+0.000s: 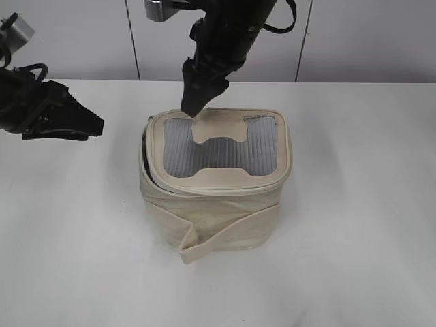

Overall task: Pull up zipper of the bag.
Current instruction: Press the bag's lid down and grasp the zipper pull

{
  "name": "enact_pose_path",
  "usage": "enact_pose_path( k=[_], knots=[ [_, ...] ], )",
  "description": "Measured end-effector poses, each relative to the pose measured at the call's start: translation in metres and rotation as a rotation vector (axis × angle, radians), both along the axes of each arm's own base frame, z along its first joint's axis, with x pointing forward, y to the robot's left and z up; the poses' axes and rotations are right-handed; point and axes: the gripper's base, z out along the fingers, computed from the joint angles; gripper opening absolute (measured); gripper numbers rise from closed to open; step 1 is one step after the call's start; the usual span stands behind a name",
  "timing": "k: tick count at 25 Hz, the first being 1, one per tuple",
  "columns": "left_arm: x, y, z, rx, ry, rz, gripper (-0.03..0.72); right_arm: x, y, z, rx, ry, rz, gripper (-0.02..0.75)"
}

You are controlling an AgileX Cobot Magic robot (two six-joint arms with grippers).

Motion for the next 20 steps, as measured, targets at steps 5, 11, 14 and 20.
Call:
enact_pose_path(
  k=[5,11,14,20],
  knots=[
    [-0.001,-0.001,0.000,-0.005,0.006,-0.008,0.290,0.000,0.002,-0.003,0.006,0.008,0.013,0.442],
    [-0.003,-0.002,0.001,-0.020,0.022,-0.030,0.297,0.004,0.003,-0.018,-0.016,0.027,0.016,0.440],
    [-0.004,-0.003,0.001,-0.024,0.027,-0.037,0.298,0.004,0.003,-0.017,-0.015,0.024,0.020,0.440],
    [-0.004,-0.003,0.001,-0.026,0.028,-0.039,0.302,0.006,0.005,-0.029,-0.026,0.042,0.026,0.440]
  ],
)
